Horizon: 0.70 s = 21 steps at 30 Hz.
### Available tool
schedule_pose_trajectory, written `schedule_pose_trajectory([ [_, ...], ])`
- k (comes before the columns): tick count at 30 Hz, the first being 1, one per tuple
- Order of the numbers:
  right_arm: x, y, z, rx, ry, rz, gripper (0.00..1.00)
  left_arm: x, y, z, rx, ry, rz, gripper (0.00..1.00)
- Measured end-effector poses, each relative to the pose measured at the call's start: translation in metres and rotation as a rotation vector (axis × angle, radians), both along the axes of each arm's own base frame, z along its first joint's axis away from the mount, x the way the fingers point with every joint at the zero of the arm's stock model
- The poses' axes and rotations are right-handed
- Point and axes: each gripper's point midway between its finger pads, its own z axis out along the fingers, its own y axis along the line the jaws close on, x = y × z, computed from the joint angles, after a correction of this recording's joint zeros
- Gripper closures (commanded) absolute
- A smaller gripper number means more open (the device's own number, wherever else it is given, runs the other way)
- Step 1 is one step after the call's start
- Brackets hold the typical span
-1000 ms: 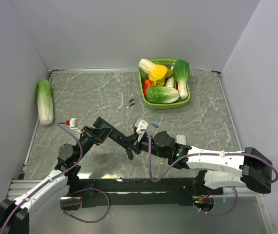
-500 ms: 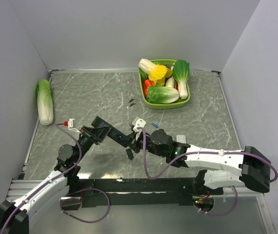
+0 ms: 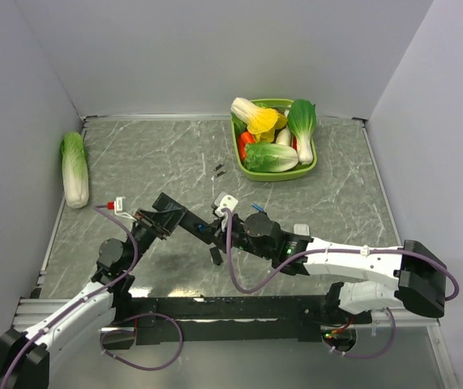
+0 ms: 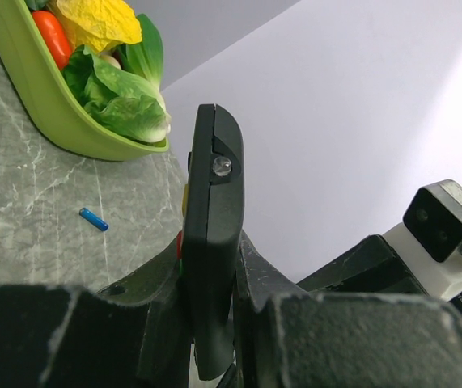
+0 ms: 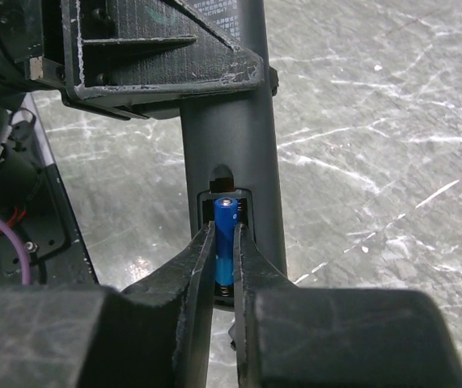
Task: Load the batteries into the remote control
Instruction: Load the battery into the remote control.
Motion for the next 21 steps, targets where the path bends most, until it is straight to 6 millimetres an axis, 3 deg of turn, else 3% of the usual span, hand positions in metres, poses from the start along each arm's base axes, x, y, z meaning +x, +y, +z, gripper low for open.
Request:
schedule_pose_trajectory([
  [21, 0.0043, 0.0030, -0.0014, -0.028, 0.014, -0.015, 0.71, 0.0049, 0.0010, -0.0018, -0.007, 0.002, 0.014, 0.99],
])
